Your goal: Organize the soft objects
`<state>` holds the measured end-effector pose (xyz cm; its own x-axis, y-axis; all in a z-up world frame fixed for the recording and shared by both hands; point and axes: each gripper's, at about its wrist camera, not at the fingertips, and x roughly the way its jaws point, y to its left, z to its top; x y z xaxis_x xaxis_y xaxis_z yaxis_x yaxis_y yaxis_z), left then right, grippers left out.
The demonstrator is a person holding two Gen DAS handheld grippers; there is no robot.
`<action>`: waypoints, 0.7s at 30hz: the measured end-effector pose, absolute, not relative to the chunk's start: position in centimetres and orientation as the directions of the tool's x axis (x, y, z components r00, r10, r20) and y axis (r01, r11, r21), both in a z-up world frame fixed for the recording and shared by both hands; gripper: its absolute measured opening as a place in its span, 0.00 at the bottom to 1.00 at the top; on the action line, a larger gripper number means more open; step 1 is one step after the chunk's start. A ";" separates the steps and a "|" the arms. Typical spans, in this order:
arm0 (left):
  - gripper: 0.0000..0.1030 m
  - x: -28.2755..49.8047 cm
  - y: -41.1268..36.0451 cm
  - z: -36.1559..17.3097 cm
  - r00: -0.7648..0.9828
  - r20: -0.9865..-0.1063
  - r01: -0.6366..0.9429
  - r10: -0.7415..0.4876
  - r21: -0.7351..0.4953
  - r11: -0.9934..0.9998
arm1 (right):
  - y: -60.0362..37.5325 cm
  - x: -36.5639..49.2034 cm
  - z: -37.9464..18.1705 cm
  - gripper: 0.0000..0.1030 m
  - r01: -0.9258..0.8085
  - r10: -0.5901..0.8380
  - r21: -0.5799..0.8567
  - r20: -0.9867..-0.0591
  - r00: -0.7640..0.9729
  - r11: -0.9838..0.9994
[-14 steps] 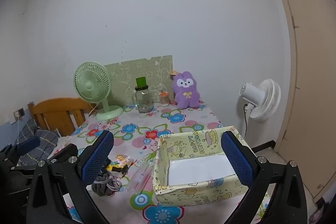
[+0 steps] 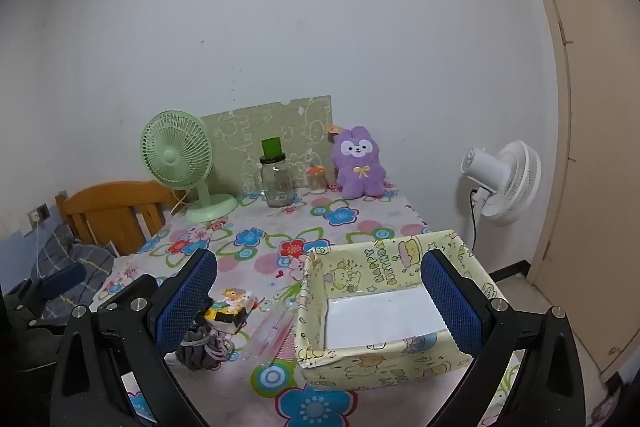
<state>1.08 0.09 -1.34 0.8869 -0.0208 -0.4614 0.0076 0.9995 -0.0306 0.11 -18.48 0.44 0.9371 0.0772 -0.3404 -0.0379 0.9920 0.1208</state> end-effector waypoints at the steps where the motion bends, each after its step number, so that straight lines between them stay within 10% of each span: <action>1: 1.00 1.1 0.1 -1.3 0.888 -0.460 0.005 -0.018 -0.029 1.000 | -18.5 0.0 0.6 1.00 -0.038 0.078 0.122 -0.342 0.937 0.992; 21: 1.00 0.7 -0.2 -0.6 0.900 -0.437 -0.001 -0.005 -0.013 1.000 | -18.3 -0.3 0.7 1.00 -0.035 0.080 0.132 -0.357 0.930 0.991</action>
